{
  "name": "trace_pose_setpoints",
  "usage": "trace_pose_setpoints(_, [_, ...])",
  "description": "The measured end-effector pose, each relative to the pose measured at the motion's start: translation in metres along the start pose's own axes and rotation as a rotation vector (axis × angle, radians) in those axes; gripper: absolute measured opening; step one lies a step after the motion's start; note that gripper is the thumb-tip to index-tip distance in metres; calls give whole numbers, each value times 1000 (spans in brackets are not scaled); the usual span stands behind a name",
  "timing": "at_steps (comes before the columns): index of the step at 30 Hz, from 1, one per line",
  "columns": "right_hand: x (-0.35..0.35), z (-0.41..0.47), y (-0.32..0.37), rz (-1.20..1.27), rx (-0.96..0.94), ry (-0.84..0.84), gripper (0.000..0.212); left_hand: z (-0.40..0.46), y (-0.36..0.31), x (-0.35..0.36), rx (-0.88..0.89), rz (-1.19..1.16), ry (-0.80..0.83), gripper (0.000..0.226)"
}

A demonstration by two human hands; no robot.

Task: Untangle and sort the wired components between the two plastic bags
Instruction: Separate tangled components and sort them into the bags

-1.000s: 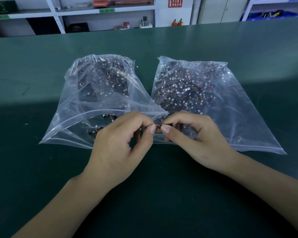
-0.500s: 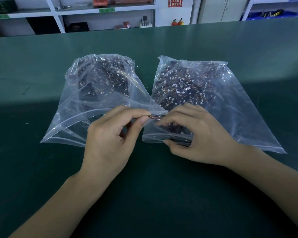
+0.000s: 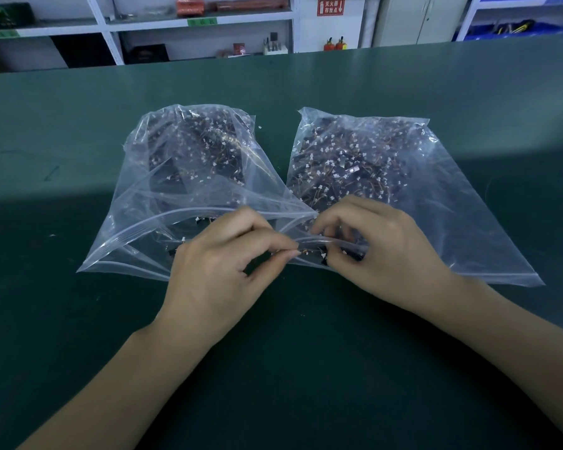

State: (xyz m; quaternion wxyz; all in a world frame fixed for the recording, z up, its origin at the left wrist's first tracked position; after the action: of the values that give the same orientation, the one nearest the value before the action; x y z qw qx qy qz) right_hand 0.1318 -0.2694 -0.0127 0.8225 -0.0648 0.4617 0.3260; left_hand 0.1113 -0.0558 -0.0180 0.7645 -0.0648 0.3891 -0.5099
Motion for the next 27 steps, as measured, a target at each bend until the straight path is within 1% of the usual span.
trace_pose_setpoints(3, [0,0,2,3,-13,-8,27,1,-4,2,18,158,58,5])
trace_pose_setpoints(7, [1,-1,4,1,-4,30,27,0,-7,12,35,289,200,5])
trace_pose_setpoints(8, [1,-1,4,2,-1,39,26,-1,-8,14,39,314,231,10])
trace_pose_setpoints(10, [1,0,5,4,2,45,27,-2,-10,16,30,334,274,25])
trace_pose_setpoints(11, [0,0,5,8,2,43,27,-2,-11,17,24,312,277,27])
trace_pose_setpoints(12, [0,0,5,14,2,40,26,-2,-13,16,6,261,265,23])
trace_pose_setpoints(14, [-1,1,6,16,4,40,25,-1,-12,11,-71,130,193,15])
trace_pose_setpoints(15, [-1,1,5,11,7,43,26,0,-10,8,-115,108,149,17])
trace_pose_setpoints(17, [0,0,5,-1,13,51,27,1,-5,2,-179,167,102,24])
trace_pose_setpoints(20, [2,-1,4,-12,24,58,29,3,6,-9,-238,326,111,35])
trace_pose_setpoints(22, [3,-1,4,-16,23,64,29,3,15,-18,-298,401,78,37])
trace_pose_setpoints(24, [3,-1,4,-17,17,67,28,3,24,-25,-387,441,95,37])
trace_pose_setpoints(27, [3,-1,4,-13,18,63,27,1,35,-29,-489,476,209,46])
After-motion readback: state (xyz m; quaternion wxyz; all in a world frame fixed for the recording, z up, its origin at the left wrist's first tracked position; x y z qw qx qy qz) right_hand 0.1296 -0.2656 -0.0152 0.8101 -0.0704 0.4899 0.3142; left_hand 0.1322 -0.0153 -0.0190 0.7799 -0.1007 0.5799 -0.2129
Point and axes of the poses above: each hand's wrist, its own z-axis towards the middle knuckle, its own x-axis out of the palm, y = z × x, the point moved 4 cm from there along z, towards the middle knuckle, and after that the axes turned 14 degrees about -z, right-handed, at the moved point
